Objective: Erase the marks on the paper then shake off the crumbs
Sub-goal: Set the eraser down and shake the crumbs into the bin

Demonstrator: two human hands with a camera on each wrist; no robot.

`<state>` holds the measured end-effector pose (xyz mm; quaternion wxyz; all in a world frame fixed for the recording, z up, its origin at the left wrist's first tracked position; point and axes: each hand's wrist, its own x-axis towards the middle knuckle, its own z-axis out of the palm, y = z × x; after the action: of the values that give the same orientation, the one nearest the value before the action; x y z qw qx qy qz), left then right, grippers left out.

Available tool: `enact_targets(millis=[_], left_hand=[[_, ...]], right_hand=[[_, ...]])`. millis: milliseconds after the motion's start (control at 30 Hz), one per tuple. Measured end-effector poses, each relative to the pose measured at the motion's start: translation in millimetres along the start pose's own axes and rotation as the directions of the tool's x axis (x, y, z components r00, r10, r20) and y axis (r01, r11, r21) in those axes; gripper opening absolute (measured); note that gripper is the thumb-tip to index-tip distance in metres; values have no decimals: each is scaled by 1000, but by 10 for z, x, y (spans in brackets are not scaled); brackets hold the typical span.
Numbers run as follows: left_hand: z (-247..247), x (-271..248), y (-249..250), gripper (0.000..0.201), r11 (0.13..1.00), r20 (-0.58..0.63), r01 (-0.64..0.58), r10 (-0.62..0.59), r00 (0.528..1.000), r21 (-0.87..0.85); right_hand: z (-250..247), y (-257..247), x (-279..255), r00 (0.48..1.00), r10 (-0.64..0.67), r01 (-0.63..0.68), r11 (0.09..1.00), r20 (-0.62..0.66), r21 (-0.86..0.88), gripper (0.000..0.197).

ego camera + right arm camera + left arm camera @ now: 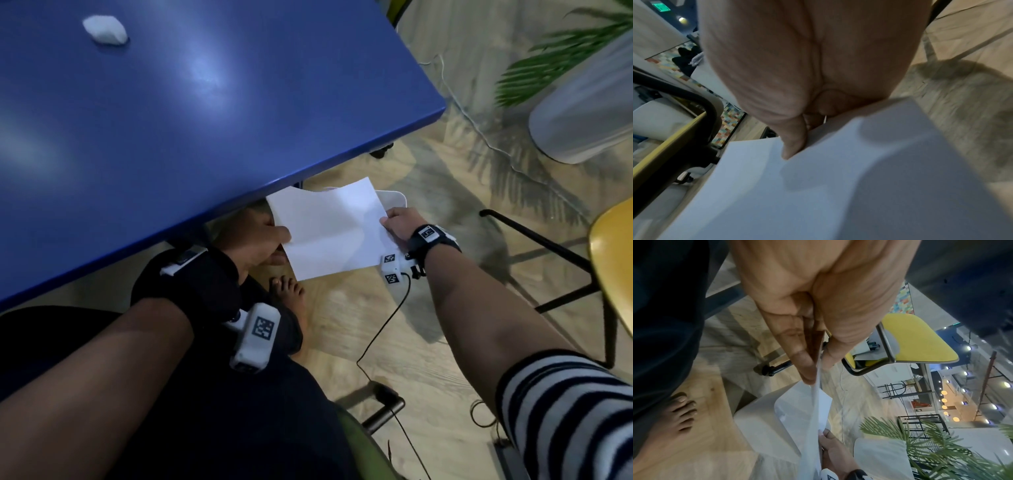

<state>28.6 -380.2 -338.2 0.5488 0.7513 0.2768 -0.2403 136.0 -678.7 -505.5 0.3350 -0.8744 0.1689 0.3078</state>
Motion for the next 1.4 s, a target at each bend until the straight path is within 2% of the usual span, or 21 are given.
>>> enact_targets(millis=[100,167,267,333,400,467,500,533,667,733,800,900,967,1000,1067,1100,1167,1200,1300,1333,1400], left_hand=[[-7,10,-13,10,998,-8,-19,18,1000,-61],[14,43,-13,8,999,-34,-23,23,999,-22],[71,76,-13,10,999,-56,-35,37,998,35],[92,126,-22,10,998,-37,-39,41,998,43],[135,164,-30,14,999,-29,-47,47,998,10],[172,170,-32,25,998,-15,-62,62,998,13],[189,173,-38,30,998,-4,-58,58,998,19],[199,173,-48,31,999,9,-44,44,999,-9],[160,196,-110,23,994,-32,25,-28,999,-111],[151,201,-100,23,997,-27,11,-13,1000,-79],[121,188,-79,25,999,-31,-7,6,1000,-37],[83,167,-79,28,1000,-34,-16,17,999,25],[100,173,-74,27,999,-16,-24,25,1000,39],[111,156,-51,25,999,-2,-18,18,1000,27],[124,144,-29,22,1000,21,-17,17,1000,18],[129,123,-8,24,999,25,-36,35,999,27],[113,92,9,31,995,26,-76,75,997,56],[100,87,13,30,995,22,-81,80,997,63],[67,53,25,17,999,3,-44,44,999,8],[56,38,30,19,999,0,-39,39,999,-16],[18,31,21,18,997,-1,-68,68,998,-37]], right_hand=[[-10,124,103,998,20,-25,997,68,75,15],[-6,57,69,1000,-3,2,1000,24,29,10],[90,-397,-292,972,-214,205,974,-98,-99,53],[253,-812,-768,899,-435,436,899,-45,38,58],[521,-1074,-1216,790,-610,593,785,60,179,54],[797,-1093,-1406,638,-762,746,648,112,155,54],[905,-1015,-1370,602,-788,777,616,133,128,55],[972,-903,-1269,620,-769,767,636,152,89,55],[934,-422,-679,851,-471,518,826,232,-223,61],[855,-66,-389,929,-294,370,770,226,-520,63],[740,181,-173,982,-142,188,731,123,-656,66],[595,58,-146,976,-189,89,793,-104,-603,57],[557,-314,-369,928,-337,277,911,-162,-304,56],[582,-520,-544,896,-412,405,911,-163,-77,56],[702,-897,-970,802,-588,589,745,-108,313,53],[761,-1002,-1144,730,-679,657,664,-80,357,52],[889,-990,-1256,603,-797,781,590,-3,206,55],[944,-902,-1197,601,-798,788,602,48,129,55],[965,-493,-768,784,-600,619,774,158,-133,56],[936,-321,-597,837,-517,547,787,177,-287,56],[816,-50,-364,896,-405,434,705,184,-561,55]])
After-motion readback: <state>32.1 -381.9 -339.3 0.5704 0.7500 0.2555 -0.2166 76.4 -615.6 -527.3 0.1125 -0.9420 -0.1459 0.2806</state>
